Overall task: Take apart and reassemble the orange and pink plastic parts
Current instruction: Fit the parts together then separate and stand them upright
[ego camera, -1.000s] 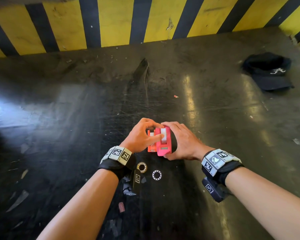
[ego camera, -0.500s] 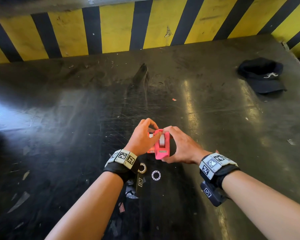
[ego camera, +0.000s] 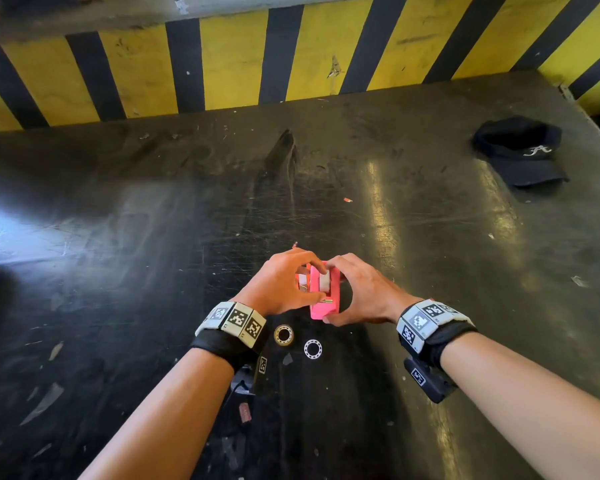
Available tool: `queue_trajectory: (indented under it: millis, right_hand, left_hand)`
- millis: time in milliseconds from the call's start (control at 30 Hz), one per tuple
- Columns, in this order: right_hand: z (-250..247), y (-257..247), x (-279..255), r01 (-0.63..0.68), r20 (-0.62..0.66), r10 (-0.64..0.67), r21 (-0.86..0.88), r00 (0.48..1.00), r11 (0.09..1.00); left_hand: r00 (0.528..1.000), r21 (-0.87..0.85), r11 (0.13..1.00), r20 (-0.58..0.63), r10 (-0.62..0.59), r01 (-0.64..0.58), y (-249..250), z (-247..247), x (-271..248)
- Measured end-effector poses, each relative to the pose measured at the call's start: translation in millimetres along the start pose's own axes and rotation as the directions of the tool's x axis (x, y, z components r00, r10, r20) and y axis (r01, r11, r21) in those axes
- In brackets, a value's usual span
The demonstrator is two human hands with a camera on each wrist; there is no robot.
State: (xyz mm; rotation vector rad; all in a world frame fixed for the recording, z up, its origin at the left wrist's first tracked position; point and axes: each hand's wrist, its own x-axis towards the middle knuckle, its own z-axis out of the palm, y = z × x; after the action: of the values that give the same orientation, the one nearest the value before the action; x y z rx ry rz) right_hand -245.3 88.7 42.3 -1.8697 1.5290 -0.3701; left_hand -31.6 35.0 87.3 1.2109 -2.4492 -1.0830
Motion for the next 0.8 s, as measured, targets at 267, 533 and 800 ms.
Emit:
queue_trajectory:
  millis: [267, 533, 800]
  right_hand:
    - [-2.5, -2.9, -3.1, -0.001, 0.014, 0.001, -0.024, 1.0, 1.0]
    - [-4.3, -7.3, -4.0, -0.012, 0.004, 0.012, -0.013, 1.0, 1.0]
    - [-6.4, -11.5, -2.7, -0.054, 0.013, 0.055, -0.031, 0.998, 0.998]
  left_hand:
    - [0.998, 0.172, 0.984, 0.018, 0.053, -0.055, 8.9, -2.0, 2.4]
    - [0.998, 0.205, 0.976, -0.005, 0.07, -0.068, 8.6, -2.2, 3.0]
    - [0.996, 0.228, 0.969, 0.024, 0.089, -0.092, 13.0, -3.1, 2.9]
